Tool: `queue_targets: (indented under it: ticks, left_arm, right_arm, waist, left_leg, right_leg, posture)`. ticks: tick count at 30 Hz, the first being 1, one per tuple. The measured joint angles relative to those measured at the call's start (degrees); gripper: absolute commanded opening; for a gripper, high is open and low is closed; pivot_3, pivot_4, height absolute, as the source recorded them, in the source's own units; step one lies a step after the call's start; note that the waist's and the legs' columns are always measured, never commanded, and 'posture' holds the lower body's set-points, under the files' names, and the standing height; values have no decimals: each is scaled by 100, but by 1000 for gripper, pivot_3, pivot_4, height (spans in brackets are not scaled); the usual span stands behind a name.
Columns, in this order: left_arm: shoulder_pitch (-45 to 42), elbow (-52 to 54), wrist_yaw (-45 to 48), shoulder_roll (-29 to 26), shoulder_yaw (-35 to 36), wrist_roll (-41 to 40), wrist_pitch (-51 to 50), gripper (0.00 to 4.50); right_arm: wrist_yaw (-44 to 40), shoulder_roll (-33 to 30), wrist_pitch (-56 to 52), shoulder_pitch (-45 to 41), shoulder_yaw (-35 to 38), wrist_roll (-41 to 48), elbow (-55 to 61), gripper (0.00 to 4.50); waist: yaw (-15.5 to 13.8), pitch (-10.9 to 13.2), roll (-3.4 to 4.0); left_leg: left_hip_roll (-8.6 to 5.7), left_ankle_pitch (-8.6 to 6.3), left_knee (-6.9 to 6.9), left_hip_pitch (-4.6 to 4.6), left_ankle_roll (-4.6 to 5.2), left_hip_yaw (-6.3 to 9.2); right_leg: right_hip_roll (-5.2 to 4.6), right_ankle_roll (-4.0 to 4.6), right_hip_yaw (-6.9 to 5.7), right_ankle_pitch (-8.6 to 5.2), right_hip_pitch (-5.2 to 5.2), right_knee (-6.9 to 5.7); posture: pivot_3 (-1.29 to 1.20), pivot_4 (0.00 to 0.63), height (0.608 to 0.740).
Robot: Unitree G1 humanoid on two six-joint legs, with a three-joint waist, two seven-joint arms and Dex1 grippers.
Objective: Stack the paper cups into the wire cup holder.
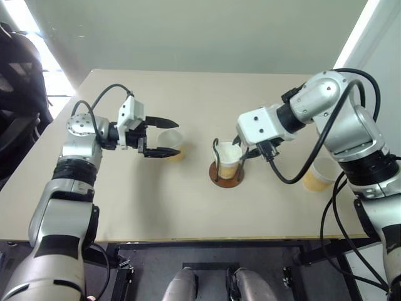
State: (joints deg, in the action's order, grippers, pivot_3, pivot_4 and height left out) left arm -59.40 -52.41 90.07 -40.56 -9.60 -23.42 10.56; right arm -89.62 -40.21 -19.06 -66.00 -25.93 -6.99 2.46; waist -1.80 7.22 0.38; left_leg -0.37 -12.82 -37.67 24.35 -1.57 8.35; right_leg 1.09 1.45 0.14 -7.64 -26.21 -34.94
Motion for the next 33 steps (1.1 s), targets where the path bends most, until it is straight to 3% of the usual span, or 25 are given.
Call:
queue_targets:
  ticks: [3, 11, 21, 33]
  left_arm:
    - [0, 84, 3, -3, 0, -1, -74, 4500]
    - [-2, 210, 11, -5, 123, 60, -464, 4500]
    - [-99, 859, -90, -250, 171, 770, -1111, 4500]
    - [-112, 751, -59, -611, -289, 2135, -192, 4500]
  right_arm:
    - [86, 60, -11, -1, 0, -1, -11, 4025]
    - [232, 131, -394, -9, 91, 171, -118, 4025]
    - [331, -240, -1365, -113, 1253, 1326, 85, 4025]
    - [876, -105, -1285, 157, 1681, 2141, 51, 4025]
  waist:
    - [2, 0, 0]
    - [0, 0, 0]
    - [3, 0, 0]
    - [7, 0, 0]
  left_leg:
    - [0, 0, -5, 1, 1, 0]
    - [-1, -1, -23, 11, 2, 1]
    - [-4, -3, -30, 19, 5, 0]
    - [-4, 0, -31, 19, 8, 3]
  right_leg:
    - [0, 0, 0, 0, 0, -1]
    - [0, 0, 0, 1, 0, -1]
    - [1, 36, 1, -23, -1, 3]
    - [2, 36, 6, -22, -1, 4]
  posture:
    - [0, 150, 740]
    - [0, 150, 740]
    - [0, 150, 740]
    - [0, 150, 740]
